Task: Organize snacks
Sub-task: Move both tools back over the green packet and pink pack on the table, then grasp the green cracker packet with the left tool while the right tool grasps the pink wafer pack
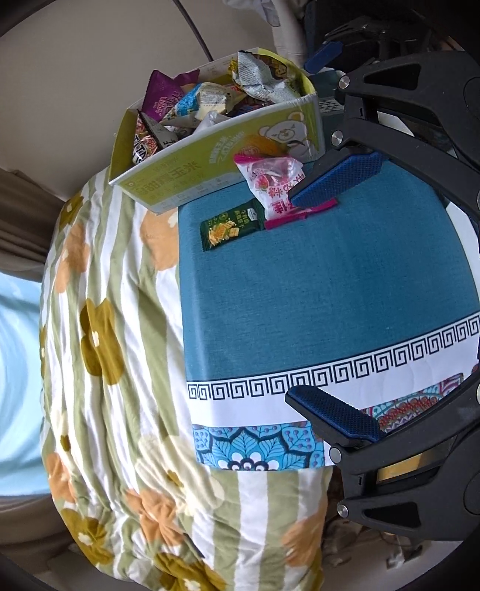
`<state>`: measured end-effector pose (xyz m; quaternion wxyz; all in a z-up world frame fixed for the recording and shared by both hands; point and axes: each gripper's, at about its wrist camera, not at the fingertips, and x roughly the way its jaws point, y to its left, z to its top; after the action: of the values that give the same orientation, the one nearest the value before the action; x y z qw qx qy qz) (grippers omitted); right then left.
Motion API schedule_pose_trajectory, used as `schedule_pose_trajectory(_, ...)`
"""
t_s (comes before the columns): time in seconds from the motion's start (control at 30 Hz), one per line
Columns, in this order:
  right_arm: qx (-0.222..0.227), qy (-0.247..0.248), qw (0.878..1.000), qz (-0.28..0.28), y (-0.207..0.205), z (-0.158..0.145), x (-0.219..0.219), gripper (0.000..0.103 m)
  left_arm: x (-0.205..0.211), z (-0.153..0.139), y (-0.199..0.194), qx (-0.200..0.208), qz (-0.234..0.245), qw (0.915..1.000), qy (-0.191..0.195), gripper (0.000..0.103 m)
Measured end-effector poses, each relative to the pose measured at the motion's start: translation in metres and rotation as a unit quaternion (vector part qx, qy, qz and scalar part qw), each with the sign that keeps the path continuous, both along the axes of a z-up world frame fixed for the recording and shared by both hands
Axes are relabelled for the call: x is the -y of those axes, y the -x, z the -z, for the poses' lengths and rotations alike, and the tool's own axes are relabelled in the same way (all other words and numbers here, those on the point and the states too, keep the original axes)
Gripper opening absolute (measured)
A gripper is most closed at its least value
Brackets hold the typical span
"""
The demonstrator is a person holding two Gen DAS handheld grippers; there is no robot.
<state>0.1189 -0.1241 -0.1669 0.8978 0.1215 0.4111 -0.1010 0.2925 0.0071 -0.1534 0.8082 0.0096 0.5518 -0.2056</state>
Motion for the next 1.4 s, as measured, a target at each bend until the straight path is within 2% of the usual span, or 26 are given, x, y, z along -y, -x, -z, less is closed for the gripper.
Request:
schedule_pose_trajectory(0.13,-0.012,-0.023,0.999,0.031,0.009,0.023,-0.015,0.103,0.02,0.018,-0.017,-0.006,0.029,0.9996,-0.003,0.096)
schedule_pose_trajectory(0.3,-0.018,-0.068,0.996,0.051,0.005,0.065,-0.025,0.103,0.07,0.052,-0.046,-0.018,0.063,0.9977,-0.015,0.096)
schedule_pose_trajectory(0.4,-0.033,-0.047,0.996,0.063,-0.003,0.086,-0.029,0.103,0.101,0.073,-0.063,-0.024,0.074,0.9967,-0.024,0.096)
schedule_pose_trajectory(0.53,-0.023,-0.042,0.995,0.087,-0.009,0.102,-0.027,0.103,0.137,0.103,-0.083,-0.031,0.091,0.9945,-0.042,0.096)
schedule_pose_trajectory(0.77,-0.014,-0.025,0.992,0.121,-0.023,0.119,-0.026,0.103,0.174,0.136,-0.098,-0.042,0.117,0.9892,-0.077,0.096)
schedule_pose_trajectory(0.87,-0.009,-0.027,0.99,0.135,-0.029,0.12,-0.022,0.103,0.181,0.139,-0.094,-0.026,0.131,0.9866,-0.094,0.096)
schedule_pose_trajectory(1.0,-0.011,-0.028,0.989,0.143,-0.038,0.121,-0.017,0.103,0.18,0.14,-0.094,-0.025,0.14,0.9845,-0.103,0.096)
schedule_pose_trajectory(1.1,-0.013,-0.03,0.989,0.143,-0.043,0.122,-0.018,0.103,0.174,0.142,-0.089,-0.012,0.156,0.9795,-0.127,0.096)
schedule_pose_trajectory(1.23,0.001,-0.029,0.989,0.142,-0.047,0.116,-0.019,0.103,0.158,0.142,-0.092,-0.02,0.153,0.9797,-0.127,0.095)
schedule_pose_trajectory(1.33,0.005,-0.035,0.989,0.146,-0.052,0.119,-0.02,0.103,0.146,0.141,-0.093,-0.024,0.15,0.98,-0.128,0.092)
schedule_pose_trajectory(1.4,0.006,-0.043,0.987,0.152,-0.053,0.124,-0.016,0.103,0.142,0.139,-0.094,-0.025,0.149,0.9803,-0.127,0.084)
